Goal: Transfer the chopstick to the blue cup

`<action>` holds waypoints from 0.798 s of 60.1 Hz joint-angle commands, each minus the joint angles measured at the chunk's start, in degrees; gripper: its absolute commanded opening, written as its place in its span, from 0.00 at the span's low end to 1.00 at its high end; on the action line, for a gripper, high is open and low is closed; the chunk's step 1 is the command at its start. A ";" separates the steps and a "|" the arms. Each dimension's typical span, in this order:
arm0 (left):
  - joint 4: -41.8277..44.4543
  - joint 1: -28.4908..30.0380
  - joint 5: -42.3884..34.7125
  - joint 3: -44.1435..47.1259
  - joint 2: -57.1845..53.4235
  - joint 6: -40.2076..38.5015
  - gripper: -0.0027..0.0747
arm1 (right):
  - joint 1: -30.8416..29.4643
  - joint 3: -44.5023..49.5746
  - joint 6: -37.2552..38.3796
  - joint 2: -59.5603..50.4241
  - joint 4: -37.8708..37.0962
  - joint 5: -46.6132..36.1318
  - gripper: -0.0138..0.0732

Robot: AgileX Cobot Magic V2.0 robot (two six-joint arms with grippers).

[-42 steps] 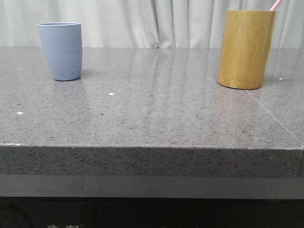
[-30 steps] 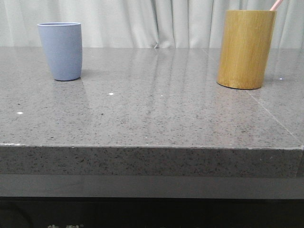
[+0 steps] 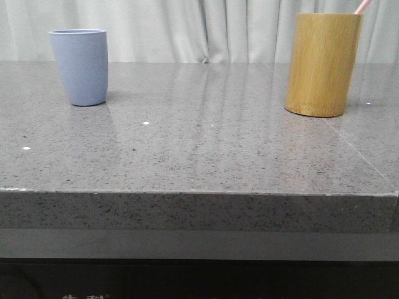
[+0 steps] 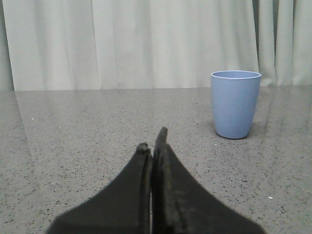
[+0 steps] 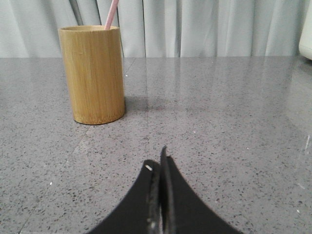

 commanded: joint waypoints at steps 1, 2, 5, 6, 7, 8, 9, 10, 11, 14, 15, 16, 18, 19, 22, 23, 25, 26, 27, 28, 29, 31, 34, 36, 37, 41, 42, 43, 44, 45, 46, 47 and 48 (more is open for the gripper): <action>-0.46 0.13 -4.52 0.61 -1.36 -0.17 0.01 | -0.25 -0.30 -0.27 -1.23 -0.09 -4.71 0.08; -0.46 0.13 -4.52 0.61 -1.36 -0.17 0.01 | -0.25 -0.30 -0.27 -1.23 -0.09 -4.71 0.08; -0.46 0.13 -4.64 0.61 -1.36 -0.17 0.01 | -0.25 -0.30 -0.27 -1.23 -0.15 -4.71 0.08; -0.46 0.13 -4.79 0.61 -1.36 -0.17 0.01 | -0.25 -0.30 -0.27 -1.23 -0.15 -4.71 0.08; -0.46 0.13 -4.96 0.61 -1.36 -0.17 0.01 | -0.25 -0.30 -0.27 -1.23 -0.15 -4.71 0.08; -0.46 0.13 -5.07 0.61 -1.36 -0.17 0.01 | -0.25 -0.30 -0.27 -1.23 -0.15 -4.71 0.08; -0.46 0.13 -5.20 0.61 -1.36 -0.17 0.01 | -0.25 -0.30 -0.27 -1.23 -0.15 -4.71 0.08; -0.46 0.13 -5.30 0.61 -1.36 -0.17 0.01 | -0.25 -0.30 -0.27 -1.23 -0.15 -4.71 0.08; -0.46 0.13 -5.28 0.61 -1.36 -0.17 0.01 | -0.25 -0.30 -0.27 -1.23 -0.15 -4.71 0.08; -0.46 0.13 -5.28 0.61 -1.36 -0.17 0.01 | -0.25 -0.30 -0.27 -1.23 -0.15 -4.71 0.08; -0.46 0.13 -5.28 0.61 -1.36 -0.17 0.01 | -0.25 -0.30 -0.27 -1.23 -0.15 -4.71 0.08; -0.46 0.13 -5.28 0.61 -1.36 -0.17 0.01 | -0.25 -0.30 -0.27 -1.23 -0.15 -4.71 0.08; -0.46 0.13 -5.28 0.61 -1.36 -0.17 0.01 | -0.25 -0.30 -0.27 -1.23 -0.15 -4.71 0.08; -0.46 0.13 -5.28 0.61 -1.36 -0.17 0.01 | -0.25 -0.30 -0.27 -1.23 -0.15 -4.71 0.08; -0.46 0.13 -5.14 0.61 -1.36 -0.17 0.01 | -0.25 -0.30 -0.27 -1.23 -0.15 -4.71 0.08; -0.46 0.13 -4.96 0.61 -1.36 -0.17 0.01 | -0.25 -0.30 -0.27 -1.23 -0.15 -4.71 0.08; -0.50 0.13 -4.96 0.61 -1.36 -0.17 0.01 | -0.25 -0.30 -0.27 -1.23 -0.15 -4.71 0.08; -0.50 0.13 -4.96 0.61 -1.36 -0.17 0.01 | -0.25 -0.30 -0.27 -1.23 -0.15 -4.71 0.08; -0.62 0.13 -4.96 0.61 -1.36 -0.17 0.01 | -0.25 -0.30 -0.27 -1.23 -0.15 -4.71 0.08; -0.82 0.13 -4.96 0.61 -1.36 -0.17 0.01 | -0.25 -0.30 -0.27 -1.23 -0.15 -4.71 0.08; -1.53 0.13 -4.96 0.61 -1.36 -0.17 0.01 | -0.25 -0.30 -0.27 -1.23 -0.15 -4.71 0.08; -2.81 0.13 -4.96 0.61 -1.36 -0.17 0.01 | -0.25 -0.30 -0.27 -1.23 -0.15 -4.71 0.08; -4.55 -0.15 -4.96 0.61 -1.36 -0.17 0.01 | -0.25 -0.30 -0.27 -1.23 -0.15 -4.71 0.08; -4.56 -0.51 -4.96 0.61 -1.36 -0.17 0.01 | -0.25 -0.30 -0.27 -1.23 -0.15 -4.71 0.08; -4.56 -0.61 -4.96 0.61 -1.36 -0.17 0.01 | -0.25 -0.30 -0.27 -1.23 -0.15 -4.71 0.08; -4.56 -0.88 -4.96 0.61 -1.36 -0.17 0.01 | -0.25 -0.30 -0.27 -1.23 -0.15 -4.71 0.08; -4.56 -0.88 -4.96 0.61 -1.36 -0.17 0.01 | -0.25 -0.30 -0.27 -1.23 -0.15 -4.71 0.08; -4.56 -0.88 -4.96 0.61 -1.36 -0.17 0.01 | -0.25 -0.30 -0.27 -1.23 -0.15 -4.71 0.08; -4.56 -0.88 -4.96 0.61 -1.36 -0.17 0.01 | -0.25 -0.30 -0.27 -1.23 -0.15 -4.71 0.08; -4.56 -0.88 -4.96 0.61 -1.36 -0.17 0.01 | -0.25 -0.30 -0.27 -1.23 -0.15 -4.71 0.08; -4.56 -0.88 -4.96 0.61 -1.36 -0.17 0.01 | -0.25 -0.30 -0.27 -1.23 -0.15 -4.71 0.08; -4.56 -0.88 -4.96 0.61 -1.36 -0.17 0.01 | -0.25 -0.30 -0.27 -1.23 -0.15 -4.71 0.08; -4.56 -0.88 -4.96 0.61 -1.36 -0.17 0.01 | -0.25 -0.30 -0.27 -1.23 -0.15 -4.71 0.08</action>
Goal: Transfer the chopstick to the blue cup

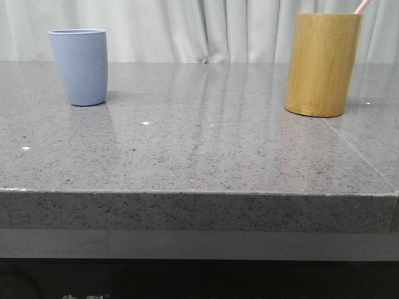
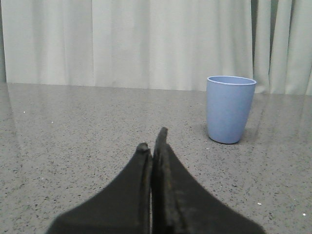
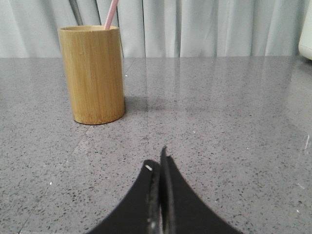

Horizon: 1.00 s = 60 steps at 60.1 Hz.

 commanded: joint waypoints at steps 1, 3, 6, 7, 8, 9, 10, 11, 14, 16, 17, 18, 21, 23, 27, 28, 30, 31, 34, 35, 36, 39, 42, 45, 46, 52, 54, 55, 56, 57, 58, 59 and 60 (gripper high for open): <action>-0.68 -0.44 -4.86 0.61 -1.36 -0.17 0.01 | -0.25 -0.30 -0.27 -1.23 -0.15 -4.71 0.08; -0.68 -0.44 -4.86 0.61 -1.36 -0.17 0.01 | -0.25 -0.30 -0.27 -1.23 -0.15 -4.71 0.08; -0.68 -0.44 -4.86 0.61 -1.36 -0.17 0.01 | -0.25 -0.30 -0.27 -1.23 -0.15 -4.71 0.08; -0.68 -0.44 -4.86 0.61 -1.36 -0.17 0.01 | -0.25 -0.30 -0.27 -1.23 -0.15 -4.71 0.08; -0.68 -0.44 -4.86 0.61 -1.36 -0.17 0.01 | -0.25 -0.30 -0.27 -1.23 -0.15 -4.71 0.08; -0.68 -0.44 -4.86 0.61 -1.36 -0.17 0.01 | -0.25 -0.30 -0.27 -1.23 -0.15 -4.77 0.08; -0.68 -0.44 -4.86 0.61 -1.36 -0.17 0.01 | -0.25 -0.35 -0.27 -1.23 -0.15 -4.84 0.08; -0.68 -0.44 -5.00 0.61 -1.36 -0.17 0.01 | -0.25 -0.35 -0.27 -1.23 -0.15 -4.90 0.08; -0.68 -0.44 -5.63 0.40 -1.36 -0.17 0.01 | -0.25 -0.71 -0.27 -1.23 -0.08 -5.01 0.08; -0.68 -0.44 -6.15 -0.14 -1.36 -0.17 0.01 | -0.25 -1.27 -0.27 -1.23 -0.08 -4.88 0.08; -0.68 -0.44 -6.27 -0.43 -1.36 -0.17 0.01 | -0.25 -1.56 -0.27 -1.23 -0.08 -4.63 0.08; -0.68 -0.44 -6.26 -0.81 -1.36 -0.17 0.01 | -0.25 -1.92 -0.27 -1.23 -0.08 -4.46 0.08; -0.68 -0.44 -5.01 -2.62 -1.36 -0.17 0.01 | -0.25 -3.49 -0.27 -1.23 -0.08 -3.36 0.08; -0.68 -0.44 -3.52 -4.45 -1.19 -0.17 0.01 | -0.25 -4.88 -0.27 -1.23 -0.08 -2.57 0.08; -0.68 -0.44 -0.39 -8.33 -0.97 -0.17 0.01 | -0.25 -8.35 -0.27 -1.23 -0.08 -0.32 0.08; -0.68 -0.44 0.25 -9.77 -0.80 -0.17 0.01 | -0.25 -9.11 -0.27 -1.23 -0.08 0.19 0.08; -0.68 -0.44 1.50 -11.76 -0.36 -0.17 0.01 | -0.25 -10.69 -0.27 -1.19 -0.08 1.24 0.08; -0.68 -0.44 2.36 -13.31 0.05 -0.17 0.01 | -0.25 -11.89 -0.27 -1.12 -0.08 2.07 0.08; -0.68 -0.44 4.66 -16.55 1.17 -0.17 0.01 | -0.25 -14.32 -0.27 -0.79 -0.13 3.81 0.08; -0.68 -0.44 5.83 -17.67 1.52 -0.17 0.01 | -0.25 -15.16 -0.27 -0.66 -0.13 4.26 0.08; -0.68 -0.44 6.63 -19.35 2.20 -0.17 0.01 | -0.25 -16.44 -0.27 -0.37 -0.13 4.99 0.08; -0.36 -0.44 9.98 -23.26 3.96 -0.17 0.01 | -0.25 -19.42 -0.27 0.57 -0.13 6.71 0.08; -0.07 -0.44 12.93 -27.16 6.00 -0.17 0.01 | -0.25 -22.45 -0.32 1.93 -0.13 8.42 0.08; 0.06 -0.44 15.96 -31.53 8.27 -0.17 0.01 | -0.25 -25.84 -0.32 3.64 -0.13 10.23 0.08; 0.06 -0.44 16.77 -32.59 8.95 -0.17 0.01 | -0.25 -26.68 -0.32 4.18 -0.13 10.72 0.08; 0.06 -0.44 23.07 -40.26 15.05 -0.17 0.01 | -0.25 -32.96 -0.36 9.45 -0.13 15.56 0.08; 0.06 -0.44 26.01 -43.17 17.15 -0.17 0.01 | -0.25 -35.37 -0.36 11.54 -0.13 17.19 0.08; 0.06 -0.44 26.79 -43.91 17.82 -0.17 0.01 | -0.25 -36.02 -0.36 12.22 -0.13 17.72 0.08; 0.06 -0.44 27.42 -44.60 18.50 -0.17 0.01 | -0.25 -36.66 -0.36 12.93 -0.13 18.26 0.08; 0.06 -0.44 28.25 -45.52 19.47 -0.17 0.01 | -0.25 -37.56 -0.36 14.02 -0.13 19.18 0.08; -0.06 -0.44 28.92 -46.33 20.34 -0.17 0.01 | -0.25 -38.39 -0.36 15.11 -0.13 20.12 0.08; -0.06 -0.44 29.23 -46.78 20.89 -0.17 0.01 | -0.25 -38.89 -0.36 15.85 -0.13 20.75 0.08; -0.06 -0.44 29.38 -47.13 21.40 -0.17 0.01 | -0.25 -39.37 -0.36 16.57 -0.13 21.30 0.08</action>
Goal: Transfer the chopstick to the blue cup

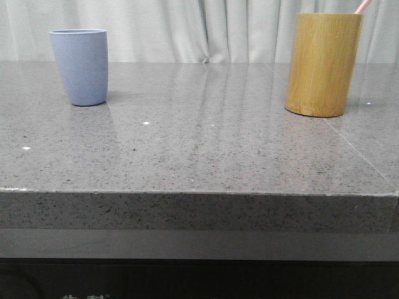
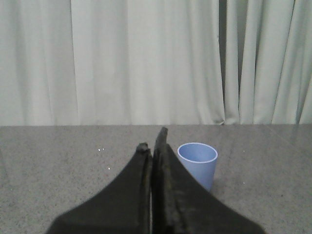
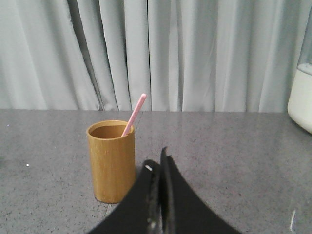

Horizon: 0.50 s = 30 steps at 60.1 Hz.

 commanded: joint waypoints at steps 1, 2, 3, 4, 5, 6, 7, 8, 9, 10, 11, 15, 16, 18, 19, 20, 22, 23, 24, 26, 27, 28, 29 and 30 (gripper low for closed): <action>-0.32 -0.31 -0.71 -4.47 4.54 -0.17 0.01 | -0.25 -4.79 -0.36 5.26 -0.13 0.15 0.08; -0.32 -0.31 -0.71 -4.69 5.20 -0.17 0.01 | -0.25 -5.31 -0.36 6.26 -0.13 0.80 0.08; -0.32 -0.31 -0.71 -4.77 5.58 -0.17 0.01 | -0.25 -5.58 -0.36 6.88 -0.13 1.16 0.08; -0.32 -0.31 -0.71 -4.75 5.96 -0.17 0.01 | -0.25 -5.78 -0.36 7.49 -0.13 1.42 0.08; -0.32 -0.31 -0.71 -4.75 6.64 -0.17 0.01 | -0.25 -6.02 -0.36 8.60 -0.13 1.58 0.08; -0.32 -0.31 -0.71 -4.62 7.12 -0.17 0.01 | -0.25 -6.08 -0.36 9.39 -0.13 1.66 0.08; -0.32 -0.31 -0.71 -4.50 7.44 -0.17 0.01 | -0.25 -6.08 -0.36 9.86 -0.13 1.57 0.08; -0.32 -0.31 -0.86 -4.39 7.82 -0.17 0.01 | -0.25 -6.08 -0.36 10.52 -0.13 1.47 0.08; -0.32 -0.31 -0.86 -4.23 8.12 -0.17 0.01 | -0.25 -6.08 -0.36 10.97 -0.13 1.47 0.08; -0.32 -0.31 -0.86 -4.11 8.43 -0.17 0.01 | -0.25 -6.00 -0.36 11.38 -0.13 1.47 0.08; -0.32 -0.31 -0.86 -4.10 8.71 -0.17 0.01 | -0.25 -6.00 -0.36 11.97 -0.13 1.47 0.08; -1.52 -0.31 -1.00 -3.42 10.28 -0.17 0.01 | -0.25 -6.00 -0.36 14.11 -0.07 1.47 0.08; -1.84 -0.31 -1.00 -3.29 10.72 -0.17 0.01 | -0.25 -6.00 -0.36 14.49 -0.06 1.47 0.08; -1.85 -0.31 -0.88 -3.12 11.37 -0.17 0.01 | -0.25 -6.00 -0.36 15.37 -0.06 1.57 0.08; -1.85 -0.31 -0.75 -2.97 11.68 -0.17 0.01 | -0.25 -6.00 -0.36 15.79 -0.06 1.83 0.08; -1.85 -0.31 -0.75 -2.94 12.10 -0.17 0.01 | -0.25 -6.00 -0.36 16.06 -0.06 1.97 0.08; -1.85 -0.31 -0.75 -2.67 12.72 -0.17 0.01 | -0.25 -6.00 -0.36 16.66 -0.06 2.32 0.08; -1.85 -0.31 -0.75 -2.53 12.94 -0.17 0.01 | -0.25 -6.00 -0.36 17.02 -0.12 2.33 0.08; -1.85 -0.31 -0.75 -2.38 13.26 -0.17 0.01 | -0.25 -6.00 -0.36 17.26 -0.12 2.33 0.08; -1.85 -0.31 -0.68 -2.09 13.79 -0.17 0.01 | -0.25 -6.00 -0.36 17.78 -0.12 2.33 0.08; -1.85 -0.31 -0.68 -2.09 13.90 -0.17 0.01 | -0.25 -6.00 -0.36 18.06 -0.17 2.49 0.08; -1.85 -0.31 -0.68 -1.96 14.29 -0.17 0.01 | -0.25 -6.00 -0.41 18.29 -0.17 2.60 0.08; -1.85 -0.31 -0.68 -1.87 14.51 -0.17 0.01 | -0.25 -6.00 -0.38 18.51 -0.30 2.72 0.08; -1.85 -0.31 -0.68 -1.87 14.70 -0.17 0.01 | -0.25 -6.00 -0.38 18.69 -0.61 2.73 0.08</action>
